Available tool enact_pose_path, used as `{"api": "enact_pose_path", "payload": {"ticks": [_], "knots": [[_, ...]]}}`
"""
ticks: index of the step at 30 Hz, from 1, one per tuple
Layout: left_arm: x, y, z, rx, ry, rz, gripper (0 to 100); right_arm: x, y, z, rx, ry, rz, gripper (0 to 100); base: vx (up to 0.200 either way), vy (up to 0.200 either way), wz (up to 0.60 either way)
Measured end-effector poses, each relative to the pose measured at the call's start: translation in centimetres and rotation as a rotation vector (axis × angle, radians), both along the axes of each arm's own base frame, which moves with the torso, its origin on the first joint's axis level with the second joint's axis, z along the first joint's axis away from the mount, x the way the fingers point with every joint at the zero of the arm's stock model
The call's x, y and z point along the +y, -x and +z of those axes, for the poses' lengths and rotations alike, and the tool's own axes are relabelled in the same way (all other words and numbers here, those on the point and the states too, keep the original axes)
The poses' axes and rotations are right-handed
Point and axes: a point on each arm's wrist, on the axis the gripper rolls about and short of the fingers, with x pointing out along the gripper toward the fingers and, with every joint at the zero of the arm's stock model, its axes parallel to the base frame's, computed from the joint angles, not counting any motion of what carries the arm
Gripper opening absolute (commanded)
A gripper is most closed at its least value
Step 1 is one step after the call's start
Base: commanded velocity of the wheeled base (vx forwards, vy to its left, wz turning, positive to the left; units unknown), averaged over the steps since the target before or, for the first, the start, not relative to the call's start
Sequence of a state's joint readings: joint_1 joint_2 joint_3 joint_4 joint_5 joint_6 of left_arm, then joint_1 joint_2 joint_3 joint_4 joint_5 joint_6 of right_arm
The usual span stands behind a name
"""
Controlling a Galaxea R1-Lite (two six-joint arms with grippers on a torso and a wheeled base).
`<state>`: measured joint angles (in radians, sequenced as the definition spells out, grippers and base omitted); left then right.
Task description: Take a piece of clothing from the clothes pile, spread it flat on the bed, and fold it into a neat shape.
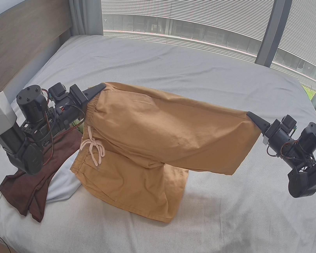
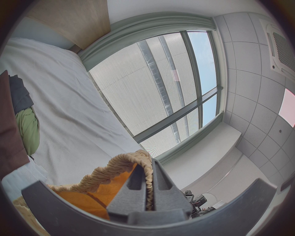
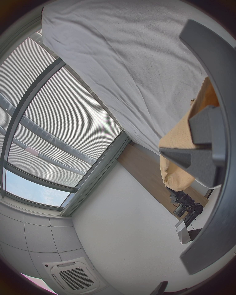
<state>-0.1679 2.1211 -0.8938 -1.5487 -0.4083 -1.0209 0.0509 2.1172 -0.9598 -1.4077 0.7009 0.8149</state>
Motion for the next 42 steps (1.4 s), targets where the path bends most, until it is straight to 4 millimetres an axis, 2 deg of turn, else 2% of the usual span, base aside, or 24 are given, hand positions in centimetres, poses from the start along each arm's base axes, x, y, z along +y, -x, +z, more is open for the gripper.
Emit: {"api": "enact_pose_path", "payload": {"ticks": [15,21,31,42], "knots": [[-0.6,-4.2,-1.7,-0.041,0.029,0.046,0,0.1,-4.5,-2.0,-0.014,-0.021,0.003,0,0.000,0.000,0.00],[-0.2,-6.3,-2.3,-0.073,0.047,0.088,0,0.2,-6.6,-3.1,0.001,-0.029,0.003,0,0.000,0.000,0.00],[0.4,-8.4,-3.7,-0.094,0.065,0.142,0,1.0,-9.5,-4.4,0.011,-0.031,0.011,0,0.000,0.000,0.00],[0.5,-9.9,-4.9,-0.105,0.073,0.156,0,1.8,-11.4,-5.4,-0.005,-0.033,0.021,0,0.000,0.000,0.00]]}}
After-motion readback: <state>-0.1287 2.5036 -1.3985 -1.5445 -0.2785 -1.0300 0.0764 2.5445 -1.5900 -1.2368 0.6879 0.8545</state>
